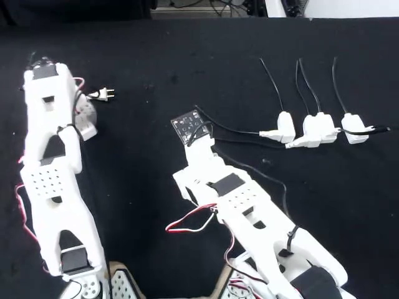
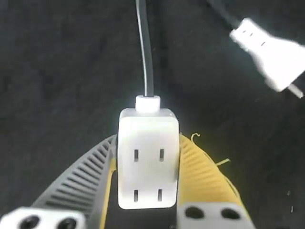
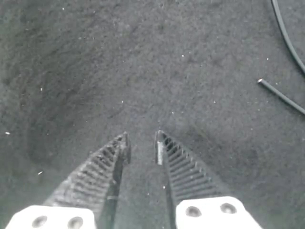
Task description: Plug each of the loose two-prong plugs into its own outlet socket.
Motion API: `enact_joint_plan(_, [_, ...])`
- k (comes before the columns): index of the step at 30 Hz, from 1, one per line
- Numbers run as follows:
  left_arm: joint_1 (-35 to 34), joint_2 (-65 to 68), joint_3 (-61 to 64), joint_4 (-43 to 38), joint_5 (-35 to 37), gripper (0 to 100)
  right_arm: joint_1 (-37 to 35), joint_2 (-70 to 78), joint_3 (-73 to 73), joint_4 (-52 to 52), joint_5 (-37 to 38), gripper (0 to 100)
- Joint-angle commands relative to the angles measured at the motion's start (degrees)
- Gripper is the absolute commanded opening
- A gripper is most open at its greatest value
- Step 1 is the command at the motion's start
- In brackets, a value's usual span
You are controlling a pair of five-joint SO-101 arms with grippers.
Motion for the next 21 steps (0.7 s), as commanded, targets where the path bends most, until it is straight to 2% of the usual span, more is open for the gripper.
enact_joint_plan(1, [-1.71, -0.97, -10.77, 10.55, -0.26, 3, -0.79, -2.42, -0.13, -1.23, 0.44, 8.3])
enact_joint_plan(6, [-3.38, -3.96, -6.90, 10.46, -0.26, 3, -0.53, -2.77, 0.04, -1.05, 0.44, 8.3])
enact_joint_plan(11, [-1.10, -14.51, 6.46, 10.46, -0.26, 3, -0.53, -2.77, 0.13, -1.14, 0.44, 8.3])
enact_joint_plan(17, [4.44, -33.85, 27.56, 10.37, -0.26, 3, -0.44, -2.77, 0.13, -1.32, 0.44, 8.6])
enact_joint_plan(21, [10.77, -44.75, 41.71, 10.20, -0.35, 3, -0.35, -2.86, -0.22, -1.32, 0.44, 8.6])
